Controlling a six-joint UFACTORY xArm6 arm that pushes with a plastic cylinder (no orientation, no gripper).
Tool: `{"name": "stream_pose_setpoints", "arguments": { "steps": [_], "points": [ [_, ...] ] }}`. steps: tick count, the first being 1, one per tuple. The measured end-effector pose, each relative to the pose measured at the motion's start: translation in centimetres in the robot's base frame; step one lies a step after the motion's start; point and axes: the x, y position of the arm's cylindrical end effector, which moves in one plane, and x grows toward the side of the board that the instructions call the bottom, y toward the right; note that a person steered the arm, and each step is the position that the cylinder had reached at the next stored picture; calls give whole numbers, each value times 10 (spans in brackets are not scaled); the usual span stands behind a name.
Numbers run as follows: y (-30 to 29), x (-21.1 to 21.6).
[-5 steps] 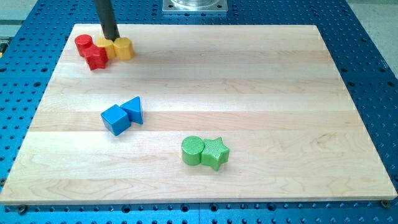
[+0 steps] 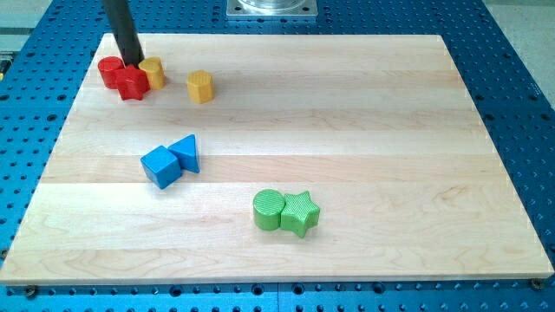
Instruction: Push yellow blocks to the center of the board
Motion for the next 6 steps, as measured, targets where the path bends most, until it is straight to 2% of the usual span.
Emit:
{"name": "stream_pose_setpoints", "arguments": {
  "steps": [2, 3, 4, 5, 6],
  "points": [
    [104, 25],
    [100, 24],
    [68, 25],
    [76, 51],
    [128, 73]
  ]
}}
